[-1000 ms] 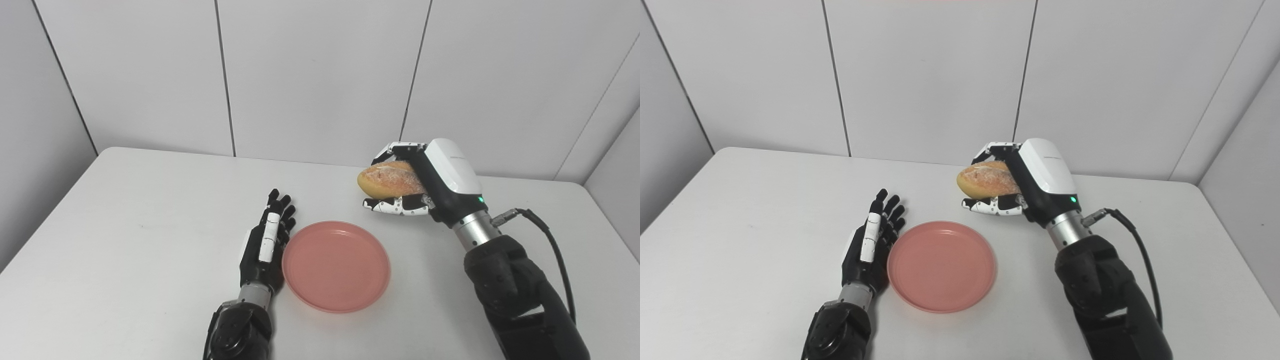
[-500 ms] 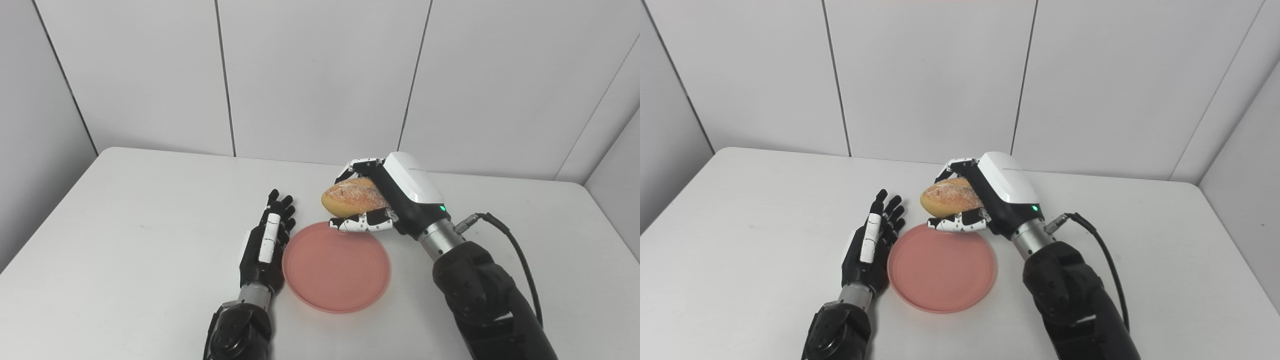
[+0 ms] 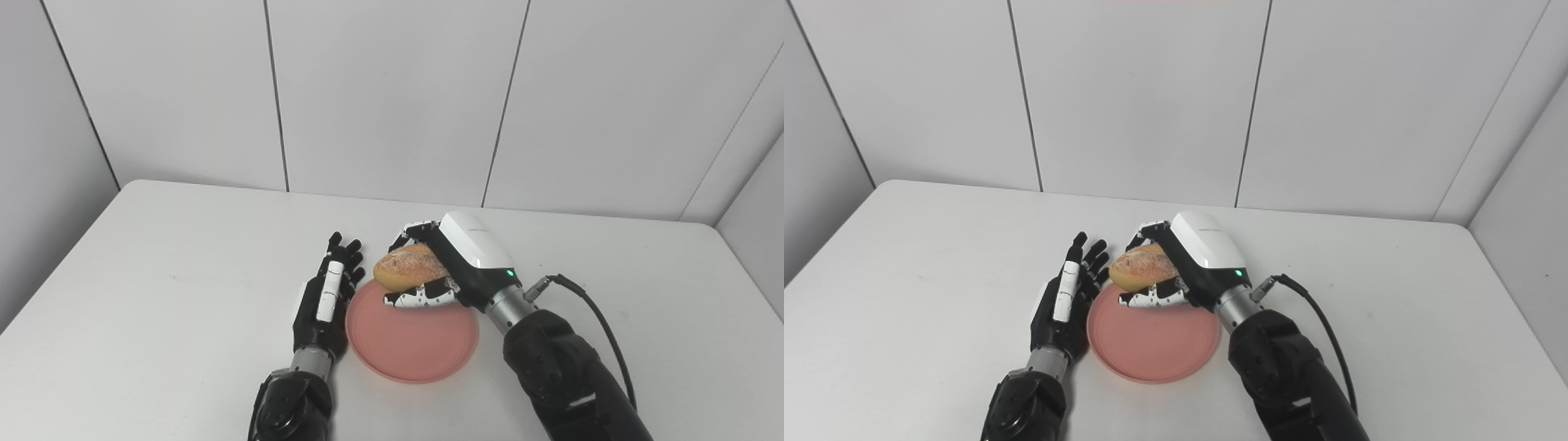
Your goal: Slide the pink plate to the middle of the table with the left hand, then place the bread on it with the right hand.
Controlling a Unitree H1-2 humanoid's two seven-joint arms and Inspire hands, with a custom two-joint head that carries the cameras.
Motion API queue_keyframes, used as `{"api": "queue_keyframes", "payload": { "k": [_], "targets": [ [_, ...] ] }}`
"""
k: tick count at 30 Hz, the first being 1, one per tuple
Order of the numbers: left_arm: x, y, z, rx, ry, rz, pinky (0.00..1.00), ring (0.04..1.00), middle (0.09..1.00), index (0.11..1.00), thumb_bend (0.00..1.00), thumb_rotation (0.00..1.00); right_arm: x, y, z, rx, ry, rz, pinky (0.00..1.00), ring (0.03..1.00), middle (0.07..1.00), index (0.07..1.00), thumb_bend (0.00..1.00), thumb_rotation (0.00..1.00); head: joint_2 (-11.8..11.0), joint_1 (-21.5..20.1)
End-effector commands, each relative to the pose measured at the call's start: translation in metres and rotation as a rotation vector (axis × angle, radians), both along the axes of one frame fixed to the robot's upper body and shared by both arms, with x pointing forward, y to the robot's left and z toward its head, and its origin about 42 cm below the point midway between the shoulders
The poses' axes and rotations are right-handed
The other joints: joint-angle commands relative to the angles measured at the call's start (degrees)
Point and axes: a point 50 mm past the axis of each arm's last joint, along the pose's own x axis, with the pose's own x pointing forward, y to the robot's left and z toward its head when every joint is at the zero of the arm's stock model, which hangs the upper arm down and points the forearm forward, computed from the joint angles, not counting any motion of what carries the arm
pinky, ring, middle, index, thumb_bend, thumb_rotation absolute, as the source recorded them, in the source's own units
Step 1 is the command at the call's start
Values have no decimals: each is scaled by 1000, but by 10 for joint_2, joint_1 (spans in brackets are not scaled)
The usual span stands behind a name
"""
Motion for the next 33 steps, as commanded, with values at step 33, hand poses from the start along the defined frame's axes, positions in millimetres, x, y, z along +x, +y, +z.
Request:
{"api": "queue_keyframes", "payload": {
  "k": [33],
  "targets": [
    [-6,-12,-18,-14,97,-8,1000,935,903,1000,872,757,38,1,-18,-199,37,57,164,219,301,476,507,161,9,-9]
  ]
}}
